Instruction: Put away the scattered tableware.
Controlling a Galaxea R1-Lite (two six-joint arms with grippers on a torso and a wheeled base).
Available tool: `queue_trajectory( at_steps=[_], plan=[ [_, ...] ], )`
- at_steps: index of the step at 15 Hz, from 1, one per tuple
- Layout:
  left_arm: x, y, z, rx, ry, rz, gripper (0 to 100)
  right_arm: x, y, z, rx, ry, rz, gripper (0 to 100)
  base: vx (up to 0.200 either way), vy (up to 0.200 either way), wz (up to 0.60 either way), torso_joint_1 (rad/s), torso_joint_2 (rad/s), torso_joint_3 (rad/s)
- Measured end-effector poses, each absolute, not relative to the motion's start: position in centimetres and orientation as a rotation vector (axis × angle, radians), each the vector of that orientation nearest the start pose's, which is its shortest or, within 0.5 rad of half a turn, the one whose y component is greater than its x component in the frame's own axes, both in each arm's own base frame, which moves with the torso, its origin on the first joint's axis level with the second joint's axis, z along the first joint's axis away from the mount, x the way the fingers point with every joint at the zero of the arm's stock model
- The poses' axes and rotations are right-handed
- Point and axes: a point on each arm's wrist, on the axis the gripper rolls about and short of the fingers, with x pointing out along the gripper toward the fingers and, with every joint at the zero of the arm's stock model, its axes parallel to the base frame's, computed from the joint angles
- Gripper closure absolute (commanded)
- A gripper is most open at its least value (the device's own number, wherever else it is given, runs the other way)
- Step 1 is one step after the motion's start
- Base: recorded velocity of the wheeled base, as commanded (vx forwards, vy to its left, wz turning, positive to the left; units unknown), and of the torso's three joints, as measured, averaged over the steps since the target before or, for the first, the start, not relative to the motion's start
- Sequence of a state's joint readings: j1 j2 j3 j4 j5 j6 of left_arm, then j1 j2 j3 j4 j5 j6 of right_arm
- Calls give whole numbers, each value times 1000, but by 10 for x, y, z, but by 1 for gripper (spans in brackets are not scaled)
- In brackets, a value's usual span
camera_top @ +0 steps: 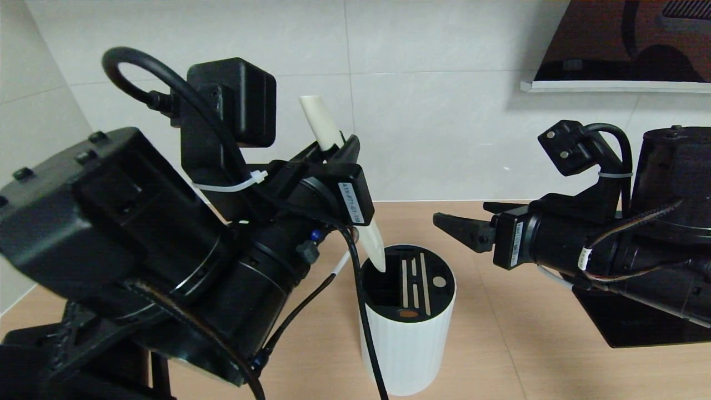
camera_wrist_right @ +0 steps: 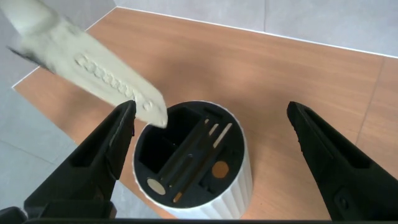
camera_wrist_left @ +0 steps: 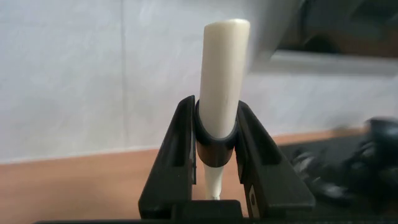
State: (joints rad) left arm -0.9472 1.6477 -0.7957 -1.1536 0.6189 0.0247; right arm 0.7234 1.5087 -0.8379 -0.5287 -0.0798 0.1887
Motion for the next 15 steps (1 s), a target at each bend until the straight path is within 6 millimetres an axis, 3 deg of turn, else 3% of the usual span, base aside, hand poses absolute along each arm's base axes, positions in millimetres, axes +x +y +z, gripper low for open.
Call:
queue_trajectory(
  at_steps=[7,15],
  plan=[
    [175,-238,236,-184,-188,-340,100,201,176,234,122,201,632,0,0,0,0,0,0,0],
    [175,-253,210,-160,-115,-367,100,201,176,233,121,204,632,0,0,0,0,0,0,0]
  ],
)
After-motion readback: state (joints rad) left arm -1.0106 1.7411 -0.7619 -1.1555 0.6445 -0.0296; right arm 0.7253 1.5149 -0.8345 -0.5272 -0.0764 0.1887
